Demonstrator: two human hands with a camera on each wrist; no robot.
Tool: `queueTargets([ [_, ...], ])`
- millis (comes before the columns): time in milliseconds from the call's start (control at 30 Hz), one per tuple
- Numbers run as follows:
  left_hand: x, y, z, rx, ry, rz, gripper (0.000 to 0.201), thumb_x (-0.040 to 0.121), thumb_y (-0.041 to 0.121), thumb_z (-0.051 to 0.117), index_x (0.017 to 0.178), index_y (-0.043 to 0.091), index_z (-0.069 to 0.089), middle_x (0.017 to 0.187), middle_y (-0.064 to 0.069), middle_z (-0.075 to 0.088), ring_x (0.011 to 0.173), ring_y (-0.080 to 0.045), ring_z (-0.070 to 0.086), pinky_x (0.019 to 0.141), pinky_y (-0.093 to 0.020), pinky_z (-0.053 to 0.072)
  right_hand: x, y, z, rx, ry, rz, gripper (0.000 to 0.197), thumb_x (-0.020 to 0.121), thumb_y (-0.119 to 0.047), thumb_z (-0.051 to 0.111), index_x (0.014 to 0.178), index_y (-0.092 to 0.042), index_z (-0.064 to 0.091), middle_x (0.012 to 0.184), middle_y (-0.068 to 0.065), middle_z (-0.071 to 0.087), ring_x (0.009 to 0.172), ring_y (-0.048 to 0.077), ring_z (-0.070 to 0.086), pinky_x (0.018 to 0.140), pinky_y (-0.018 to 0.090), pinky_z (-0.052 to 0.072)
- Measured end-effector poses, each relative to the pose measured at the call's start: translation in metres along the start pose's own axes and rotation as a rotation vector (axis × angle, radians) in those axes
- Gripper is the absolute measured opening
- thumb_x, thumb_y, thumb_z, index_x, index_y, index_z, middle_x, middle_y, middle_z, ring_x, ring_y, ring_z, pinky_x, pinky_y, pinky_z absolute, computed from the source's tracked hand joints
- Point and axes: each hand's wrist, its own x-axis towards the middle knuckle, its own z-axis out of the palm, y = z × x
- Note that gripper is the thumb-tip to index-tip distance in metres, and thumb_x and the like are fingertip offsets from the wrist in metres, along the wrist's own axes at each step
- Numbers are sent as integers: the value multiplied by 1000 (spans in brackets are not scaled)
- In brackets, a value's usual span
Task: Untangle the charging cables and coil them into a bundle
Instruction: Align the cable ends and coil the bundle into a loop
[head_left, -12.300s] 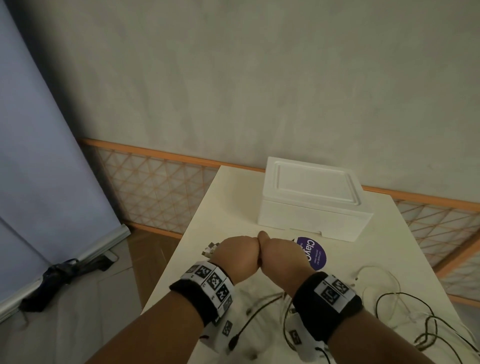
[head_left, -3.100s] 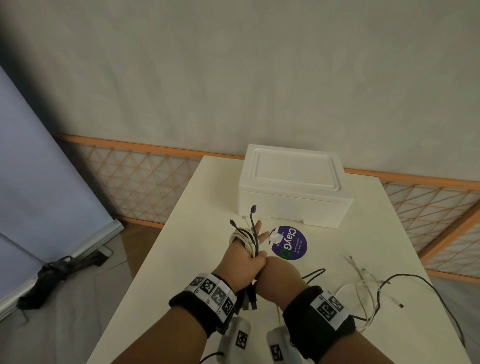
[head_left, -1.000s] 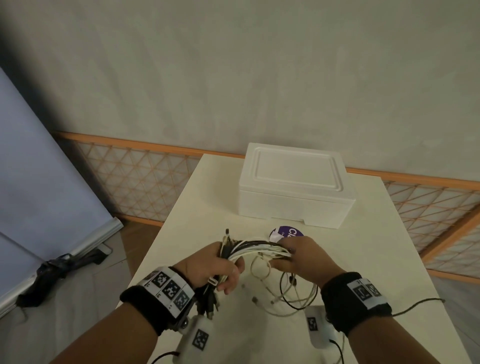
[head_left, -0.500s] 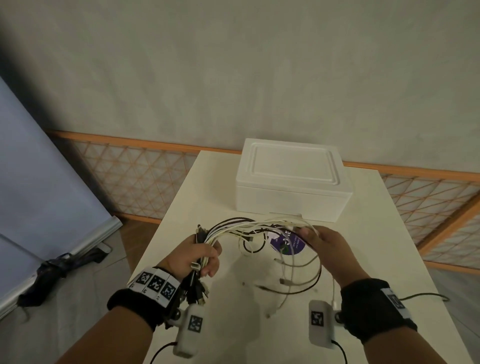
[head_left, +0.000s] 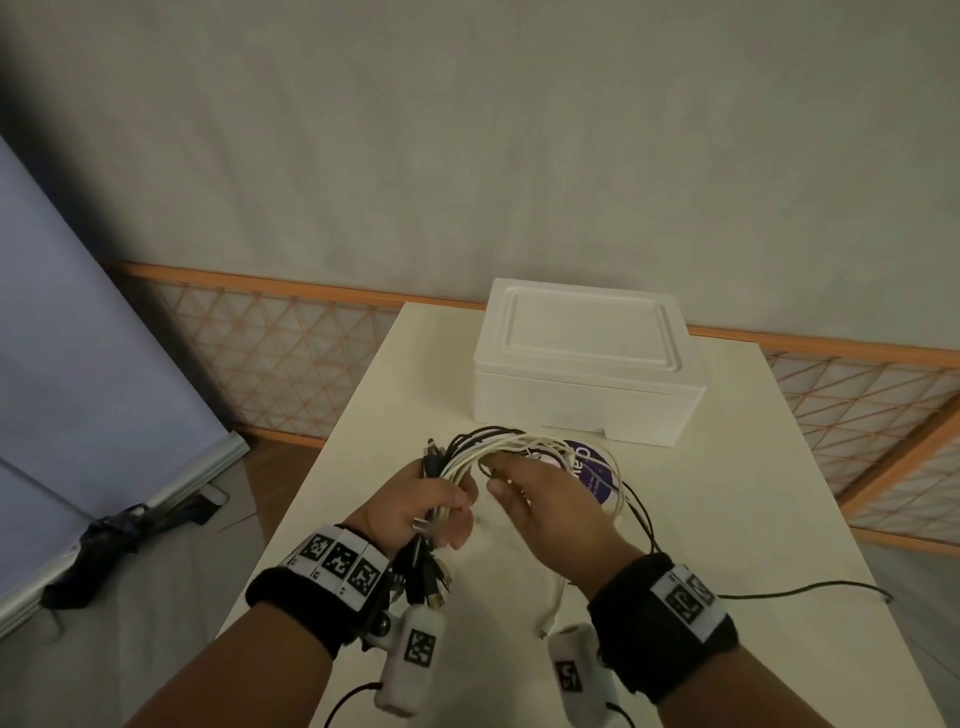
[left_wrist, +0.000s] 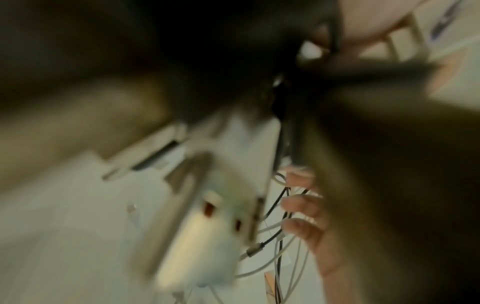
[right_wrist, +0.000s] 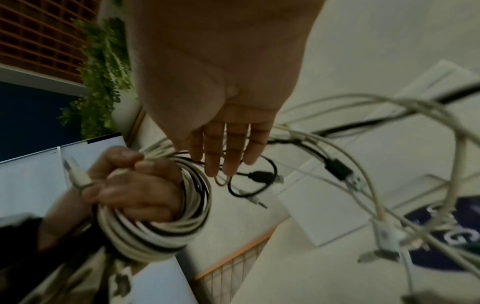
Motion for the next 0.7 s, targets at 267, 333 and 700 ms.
queueTargets([
  [267,-6,3,-6,5,4,22,13,61,15,61,65,4,55,38,-8,43,41,-21,39,50,-26,41,3,10,-2,-158,243,46,16,82,-37,65,77,-23,63,76,-13,54,70,9,53,66,28,49],
  [333,-6,0,-7,5,15,18,17,61,15,61,65,1,54,38,-8,43,41,-21,40,50,-26,41,1,11,2,-167,168,-80,16,81,-31,63,71,-19,62,79,-7,58,75,14,57,67,32,52],
  [700,-10,-2,-16,51,45,83,19,66,20,59,48,13,56,40,-8,43,48,-24,46,55,-29,39,-5,26,4,-20,-261,102,37,95,-37,35,89,-17,65,106,1,69,118,8,54,92,41,46],
])
